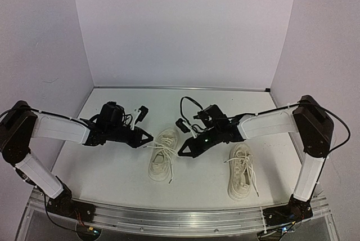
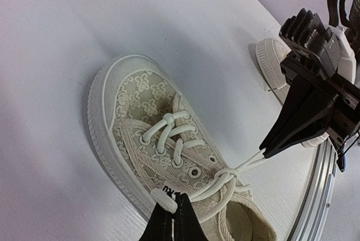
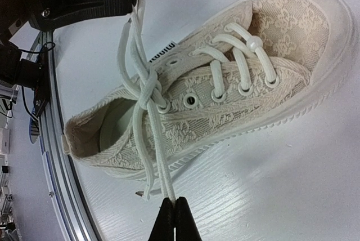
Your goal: Tie the shoes
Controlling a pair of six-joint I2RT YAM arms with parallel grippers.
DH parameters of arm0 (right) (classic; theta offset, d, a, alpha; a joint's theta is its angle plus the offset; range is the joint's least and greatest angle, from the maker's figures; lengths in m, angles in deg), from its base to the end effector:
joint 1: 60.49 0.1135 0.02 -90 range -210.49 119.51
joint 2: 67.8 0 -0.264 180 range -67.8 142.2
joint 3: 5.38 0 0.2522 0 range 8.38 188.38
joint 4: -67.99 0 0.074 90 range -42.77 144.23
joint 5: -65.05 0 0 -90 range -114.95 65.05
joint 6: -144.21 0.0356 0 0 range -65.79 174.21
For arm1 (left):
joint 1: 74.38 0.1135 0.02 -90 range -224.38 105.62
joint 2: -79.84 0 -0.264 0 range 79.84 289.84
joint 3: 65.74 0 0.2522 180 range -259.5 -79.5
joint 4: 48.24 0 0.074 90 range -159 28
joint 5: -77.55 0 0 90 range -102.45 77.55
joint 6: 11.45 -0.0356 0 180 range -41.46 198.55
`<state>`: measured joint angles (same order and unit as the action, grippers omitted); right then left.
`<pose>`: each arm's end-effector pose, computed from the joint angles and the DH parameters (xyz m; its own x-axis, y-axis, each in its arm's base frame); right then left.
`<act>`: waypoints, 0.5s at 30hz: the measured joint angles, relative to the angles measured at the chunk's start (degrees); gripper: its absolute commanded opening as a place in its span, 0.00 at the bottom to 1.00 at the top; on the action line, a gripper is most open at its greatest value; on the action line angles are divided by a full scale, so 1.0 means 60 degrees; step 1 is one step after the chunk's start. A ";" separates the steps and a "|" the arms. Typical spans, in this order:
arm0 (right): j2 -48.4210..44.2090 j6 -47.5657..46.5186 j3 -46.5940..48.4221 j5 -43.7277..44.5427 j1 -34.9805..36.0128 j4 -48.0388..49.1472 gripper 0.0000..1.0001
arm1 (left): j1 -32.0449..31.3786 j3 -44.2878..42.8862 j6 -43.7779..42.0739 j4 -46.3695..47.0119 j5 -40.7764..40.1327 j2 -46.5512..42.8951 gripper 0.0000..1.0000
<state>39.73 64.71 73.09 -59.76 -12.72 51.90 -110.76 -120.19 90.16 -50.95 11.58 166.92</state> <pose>0.2489 0.3045 0.1696 -0.6286 -0.4699 -0.6197 -0.7770 0.3451 0.5265 0.2376 -0.1931 0.1796 -0.6190 0.2277 -0.7516 0.6989 0.5963 -0.3949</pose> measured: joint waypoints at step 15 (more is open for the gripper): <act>0.0329 0.0193 0.0511 0.0188 -0.0250 -0.0261 0.00 | 0.0084 0.0609 0.0069 0.0724 0.0257 -0.0263 0.00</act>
<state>41.70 65.87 76.15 -58.63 -14.23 50.33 -110.26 -116.53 90.57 -46.61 13.12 165.35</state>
